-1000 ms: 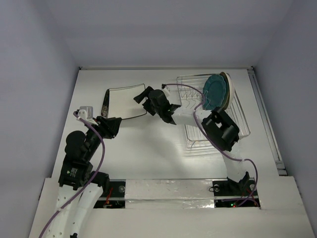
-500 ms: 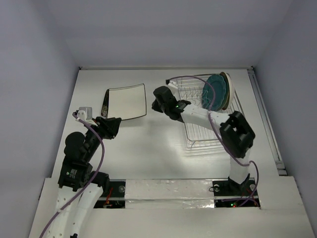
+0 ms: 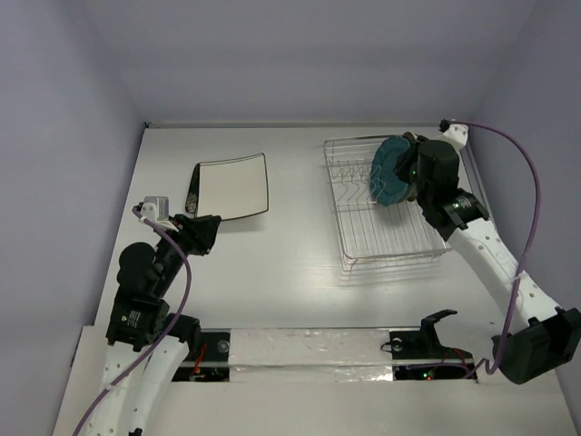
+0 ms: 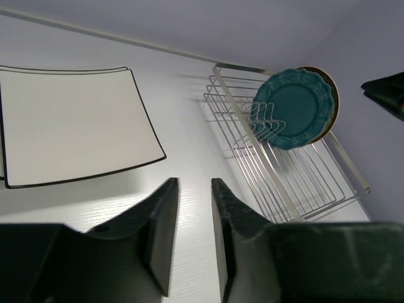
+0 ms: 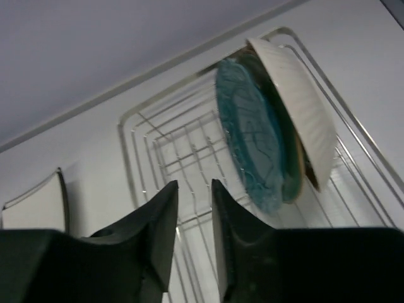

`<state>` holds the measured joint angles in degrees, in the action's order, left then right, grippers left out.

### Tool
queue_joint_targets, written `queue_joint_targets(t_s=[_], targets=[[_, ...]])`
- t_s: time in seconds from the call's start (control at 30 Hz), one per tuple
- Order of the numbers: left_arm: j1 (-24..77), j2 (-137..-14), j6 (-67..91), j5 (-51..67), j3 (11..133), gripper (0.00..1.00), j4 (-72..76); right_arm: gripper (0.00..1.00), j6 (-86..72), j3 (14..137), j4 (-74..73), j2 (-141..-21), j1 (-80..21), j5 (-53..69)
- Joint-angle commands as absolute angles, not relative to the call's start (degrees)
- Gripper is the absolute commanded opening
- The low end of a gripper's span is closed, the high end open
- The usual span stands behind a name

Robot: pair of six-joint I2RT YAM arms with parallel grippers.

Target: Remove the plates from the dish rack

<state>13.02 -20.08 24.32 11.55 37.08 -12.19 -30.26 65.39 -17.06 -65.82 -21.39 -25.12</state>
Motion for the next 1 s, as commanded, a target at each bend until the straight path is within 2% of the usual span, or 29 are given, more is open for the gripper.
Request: queue_joint_targets(t_s=[0.0, 0.07, 0.17, 0.37, 0.97], targets=[[12.7, -20.5, 24.1, 12.0, 37.7, 0.25, -9.6, 0.36, -24.7, 62.6, -17.5, -66.7, -15.2, -16.3], [12.7, -20.8, 24.0, 12.3, 37.7, 0.31, -9.4, 0.46, -24.1, 62.9, -17.0, -67.8, -13.1, -13.5], [12.7, -21.3, 23.8, 13.0, 37.6, 0.37, -9.2, 0.49, -22.9, 64.1, -16.4, -70.5, -11.1, -11.3], [12.7, -22.5, 23.5, 13.9, 37.6, 0.4, -8.9, 0.47, -22.7, 65.7, -15.7, -74.5, -6.9, -9.1], [12.7, -23.6, 23.4, 14.7, 37.5, 0.4, -8.6, 0.43, -20.7, 69.6, -16.2, -82.4, -5.8, -10.4]])
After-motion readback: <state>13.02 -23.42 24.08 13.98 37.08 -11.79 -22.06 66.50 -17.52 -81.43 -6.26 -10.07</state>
